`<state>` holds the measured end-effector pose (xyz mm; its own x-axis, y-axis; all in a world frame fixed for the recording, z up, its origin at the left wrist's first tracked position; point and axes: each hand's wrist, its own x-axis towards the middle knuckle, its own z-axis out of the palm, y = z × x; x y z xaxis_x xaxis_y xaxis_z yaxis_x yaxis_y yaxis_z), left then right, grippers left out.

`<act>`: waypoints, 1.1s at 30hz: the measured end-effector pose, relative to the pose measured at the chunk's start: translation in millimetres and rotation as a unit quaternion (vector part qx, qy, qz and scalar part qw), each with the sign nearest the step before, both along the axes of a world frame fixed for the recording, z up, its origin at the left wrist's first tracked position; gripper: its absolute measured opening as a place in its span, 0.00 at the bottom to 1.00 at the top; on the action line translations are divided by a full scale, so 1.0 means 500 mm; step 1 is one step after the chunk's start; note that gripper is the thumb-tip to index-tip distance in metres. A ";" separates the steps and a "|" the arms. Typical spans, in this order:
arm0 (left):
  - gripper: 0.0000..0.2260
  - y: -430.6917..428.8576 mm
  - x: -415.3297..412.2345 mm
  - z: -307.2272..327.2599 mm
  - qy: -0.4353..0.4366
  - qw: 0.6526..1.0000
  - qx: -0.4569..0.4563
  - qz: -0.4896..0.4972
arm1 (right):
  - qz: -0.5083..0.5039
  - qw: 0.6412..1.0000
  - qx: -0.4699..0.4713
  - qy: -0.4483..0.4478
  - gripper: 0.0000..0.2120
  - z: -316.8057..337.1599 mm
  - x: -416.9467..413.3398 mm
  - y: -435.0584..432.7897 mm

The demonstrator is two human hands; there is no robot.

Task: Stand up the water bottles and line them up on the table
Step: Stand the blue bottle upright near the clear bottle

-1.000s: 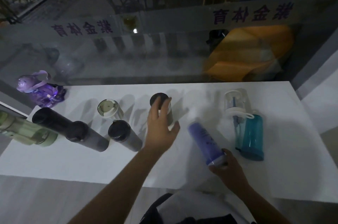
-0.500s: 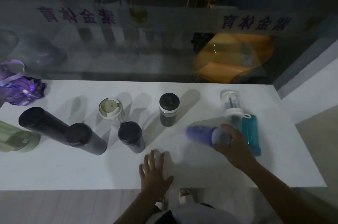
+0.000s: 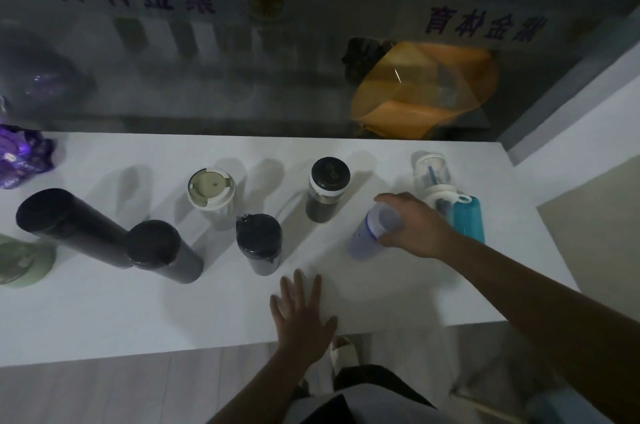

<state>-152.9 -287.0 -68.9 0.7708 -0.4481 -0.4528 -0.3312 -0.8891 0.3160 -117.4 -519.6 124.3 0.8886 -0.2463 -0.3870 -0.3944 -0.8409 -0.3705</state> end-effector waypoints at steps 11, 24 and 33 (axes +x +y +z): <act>0.38 -0.008 0.005 0.008 0.018 1.000 0.003 -0.013 | -0.019 1.000 0.011 -0.004 0.37 -0.020 -0.007 0.019; 0.22 -0.143 -0.002 0.069 0.134 0.967 -0.188 -0.105 | -0.296 0.947 0.067 -0.104 0.29 -0.032 -0.213 -0.155; 0.20 -0.360 -0.022 0.148 0.166 0.952 -0.242 -0.090 | -0.417 0.894 0.150 -0.067 0.27 -0.157 -0.333 -0.302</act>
